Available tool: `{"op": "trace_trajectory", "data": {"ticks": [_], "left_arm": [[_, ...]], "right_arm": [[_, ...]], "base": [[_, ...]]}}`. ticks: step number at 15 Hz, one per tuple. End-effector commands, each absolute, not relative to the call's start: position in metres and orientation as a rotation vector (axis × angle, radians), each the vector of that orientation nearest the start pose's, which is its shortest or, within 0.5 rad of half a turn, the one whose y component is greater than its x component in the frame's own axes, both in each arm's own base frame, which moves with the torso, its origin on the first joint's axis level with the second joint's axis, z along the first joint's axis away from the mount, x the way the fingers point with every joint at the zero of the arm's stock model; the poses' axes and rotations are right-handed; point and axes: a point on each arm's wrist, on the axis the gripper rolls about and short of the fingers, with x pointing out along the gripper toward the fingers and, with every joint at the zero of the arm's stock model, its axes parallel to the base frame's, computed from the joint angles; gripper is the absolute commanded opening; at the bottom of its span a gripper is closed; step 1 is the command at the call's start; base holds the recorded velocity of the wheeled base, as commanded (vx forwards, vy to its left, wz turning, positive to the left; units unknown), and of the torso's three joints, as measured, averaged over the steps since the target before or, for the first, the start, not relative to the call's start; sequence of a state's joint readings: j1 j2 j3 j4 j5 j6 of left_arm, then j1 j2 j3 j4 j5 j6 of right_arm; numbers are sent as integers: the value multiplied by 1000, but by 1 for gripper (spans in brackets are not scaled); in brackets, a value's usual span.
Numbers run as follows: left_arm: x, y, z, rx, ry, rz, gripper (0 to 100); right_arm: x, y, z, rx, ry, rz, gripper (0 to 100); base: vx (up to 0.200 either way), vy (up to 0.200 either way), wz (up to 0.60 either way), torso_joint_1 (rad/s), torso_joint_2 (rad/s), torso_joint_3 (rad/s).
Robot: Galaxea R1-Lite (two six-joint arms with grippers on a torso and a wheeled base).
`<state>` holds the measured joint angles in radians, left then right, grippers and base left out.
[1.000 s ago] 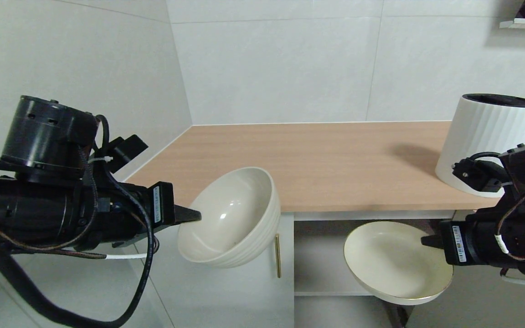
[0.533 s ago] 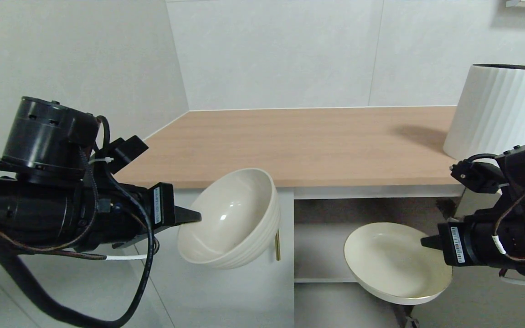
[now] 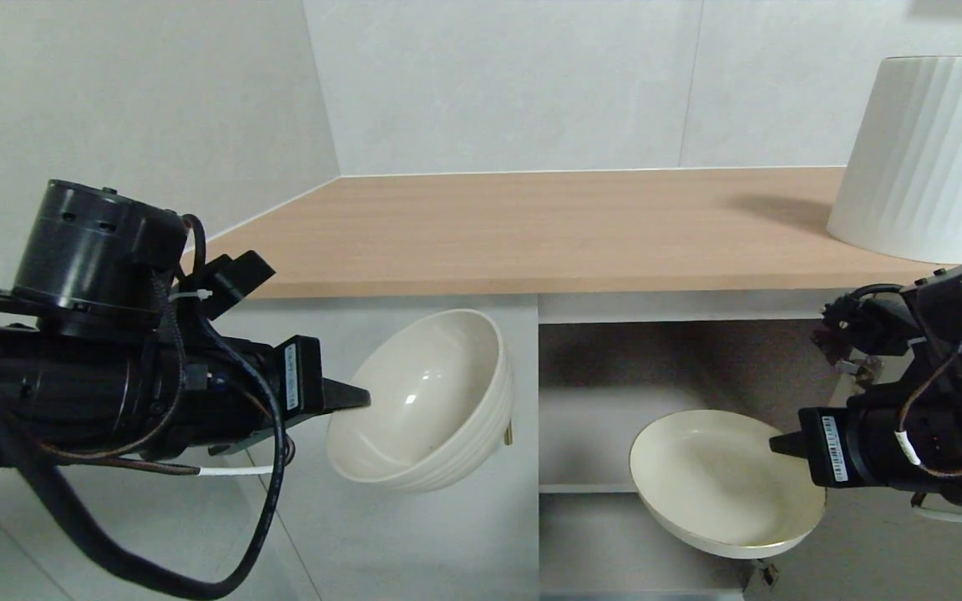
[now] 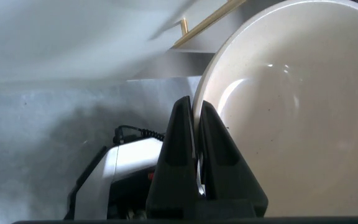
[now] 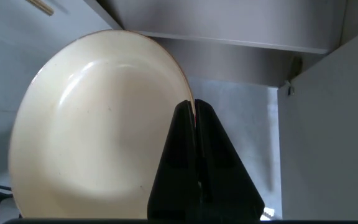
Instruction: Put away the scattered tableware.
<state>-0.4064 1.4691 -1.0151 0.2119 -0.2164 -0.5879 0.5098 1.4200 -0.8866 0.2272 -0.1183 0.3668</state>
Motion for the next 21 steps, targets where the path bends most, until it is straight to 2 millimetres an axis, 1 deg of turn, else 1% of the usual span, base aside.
{"op": "trace_trajectory", "data": {"ticks": [1, 3, 5, 6, 7, 8, 9, 10, 12, 13, 14, 15, 16, 18, 19, 21], "left_arm": [[219, -100, 226, -482, 831, -381, 0], [220, -100, 225, -483, 833, -380, 0], [222, -102, 220, -478, 855, -378, 0], [224, -106, 215, -471, 874, -378, 0], [229, -108, 209, -465, 898, -367, 0], [232, -112, 204, -457, 918, -363, 0], [235, -119, 197, -440, 946, -362, 0], [236, -122, 193, -429, 960, -359, 0], [237, -124, 191, -421, 964, -346, 0], [237, -123, 192, -422, 960, -344, 0], [236, -123, 192, -423, 957, -345, 0], [236, -123, 192, -421, 957, -346, 0], [237, -123, 192, -422, 960, -344, 0], [237, -123, 190, -421, 964, -342, 0], [237, -123, 190, -421, 966, -341, 0], [237, -123, 190, -421, 966, -341, 0]], "right_arm": [[193, 105, 201, 107, 789, 231, 0], [195, 106, 199, 107, 793, 232, 0], [205, 112, 189, 103, 810, 234, 0], [215, 118, 177, 98, 824, 229, 0], [230, 124, 160, 98, 822, 221, 0], [238, 127, 149, 99, 825, 214, 0], [252, 133, 133, 107, 832, 213, 0], [265, 140, 122, 122, 823, 209, 0], [290, 153, 91, 191, 772, 196, 0], [299, 158, 73, 199, 758, 194, 0], [304, 160, 60, 195, 751, 188, 0], [307, 162, 53, 190, 753, 180, 0], [314, 162, 39, 180, 766, 147, 0], [327, 160, 27, 179, 768, 95, 0], [341, 156, 20, 183, 754, 53, 0], [357, 150, 10, 183, 745, 5, 0]], "base": [[0, 0, 0, -17, 41, 51], [0, 0, 0, 0, 0, 0], [0, 0, 0, 0, 0, 0], [0, 0, 0, 0, 0, 0], [0, 0, 0, 0, 0, 0], [0, 0, 0, 0, 0, 0], [0, 0, 0, 0, 0, 0], [0, 0, 0, 0, 0, 0], [0, 0, 0, 0, 0, 0], [0, 0, 0, 0, 0, 0], [0, 0, 0, 0, 0, 0], [0, 0, 0, 0, 0, 0], [0, 0, 0, 0, 0, 0], [0, 0, 0, 0, 0, 0], [0, 0, 0, 0, 0, 0], [0, 0, 0, 0, 0, 0]]}}
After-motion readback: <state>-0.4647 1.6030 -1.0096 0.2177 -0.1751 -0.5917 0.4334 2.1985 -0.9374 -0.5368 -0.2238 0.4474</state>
